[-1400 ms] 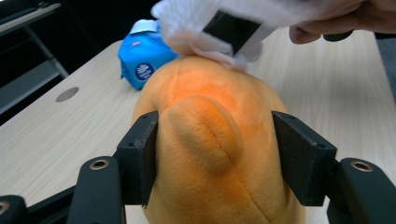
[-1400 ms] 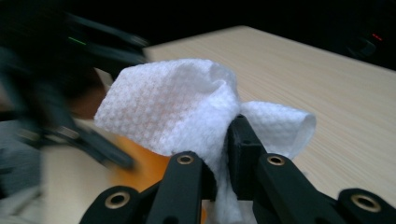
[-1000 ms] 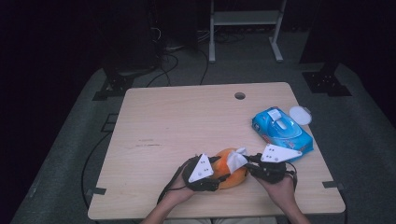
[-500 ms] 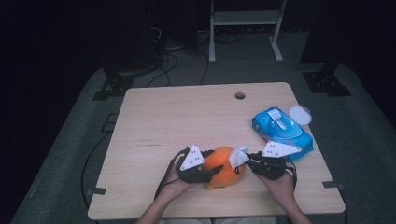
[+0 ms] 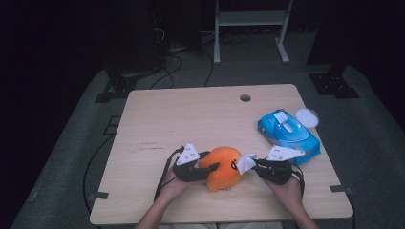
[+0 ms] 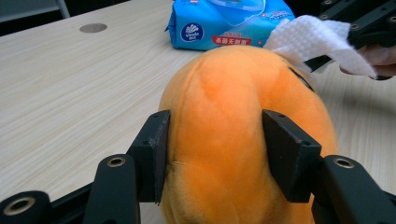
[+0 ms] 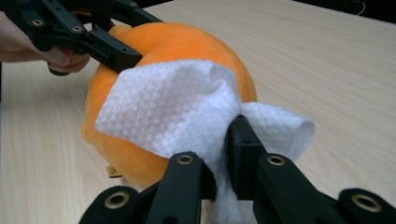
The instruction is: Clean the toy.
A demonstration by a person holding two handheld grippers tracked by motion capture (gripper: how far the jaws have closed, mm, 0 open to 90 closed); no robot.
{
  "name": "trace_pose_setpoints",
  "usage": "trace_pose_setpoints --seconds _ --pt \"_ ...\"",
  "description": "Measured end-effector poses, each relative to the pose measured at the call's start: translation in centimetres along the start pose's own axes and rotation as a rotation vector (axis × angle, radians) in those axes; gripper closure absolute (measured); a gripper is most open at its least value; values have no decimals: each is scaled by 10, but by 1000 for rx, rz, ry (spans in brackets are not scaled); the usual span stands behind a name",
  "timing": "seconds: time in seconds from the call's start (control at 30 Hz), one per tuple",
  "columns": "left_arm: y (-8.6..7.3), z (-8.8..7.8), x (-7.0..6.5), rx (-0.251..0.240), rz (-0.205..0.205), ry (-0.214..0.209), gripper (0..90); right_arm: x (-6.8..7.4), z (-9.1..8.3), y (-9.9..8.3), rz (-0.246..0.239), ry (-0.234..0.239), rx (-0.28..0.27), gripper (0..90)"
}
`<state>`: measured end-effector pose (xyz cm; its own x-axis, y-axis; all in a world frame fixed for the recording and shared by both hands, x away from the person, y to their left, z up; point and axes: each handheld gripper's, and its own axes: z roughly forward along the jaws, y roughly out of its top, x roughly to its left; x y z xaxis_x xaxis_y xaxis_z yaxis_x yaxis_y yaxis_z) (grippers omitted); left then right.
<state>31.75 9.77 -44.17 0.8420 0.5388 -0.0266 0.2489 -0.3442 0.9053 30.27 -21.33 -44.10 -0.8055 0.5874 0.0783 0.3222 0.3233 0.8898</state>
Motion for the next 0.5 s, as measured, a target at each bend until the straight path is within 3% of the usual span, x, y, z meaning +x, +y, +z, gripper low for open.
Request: trace_pose_setpoints --seconds 0.07,0.13,0.2,0.27,0.37,0.4,0.5 --pt "0 0 0 2 1 7 451 6 -1 2 -5 16 -18 825" --pt "0 0 0 2 1 8 451 17 1 8 -61 52 -36 825" --pt "0 1 1 2 -8 8 452 21 5 10 -95 41 -25 825" --pt "0 2 1 1 -14 8 452 11 6 5 -45 44 -22 825" --pt "0 2 1 -3 -21 9 452 0 4 -2 -20 -19 28 825" --pt "0 2 1 0 -20 11 452 0 2 -3 0 -7 14 825" --pt "1 2 0 -6 -16 4 449 17 1 7 -69 36 -31 824"
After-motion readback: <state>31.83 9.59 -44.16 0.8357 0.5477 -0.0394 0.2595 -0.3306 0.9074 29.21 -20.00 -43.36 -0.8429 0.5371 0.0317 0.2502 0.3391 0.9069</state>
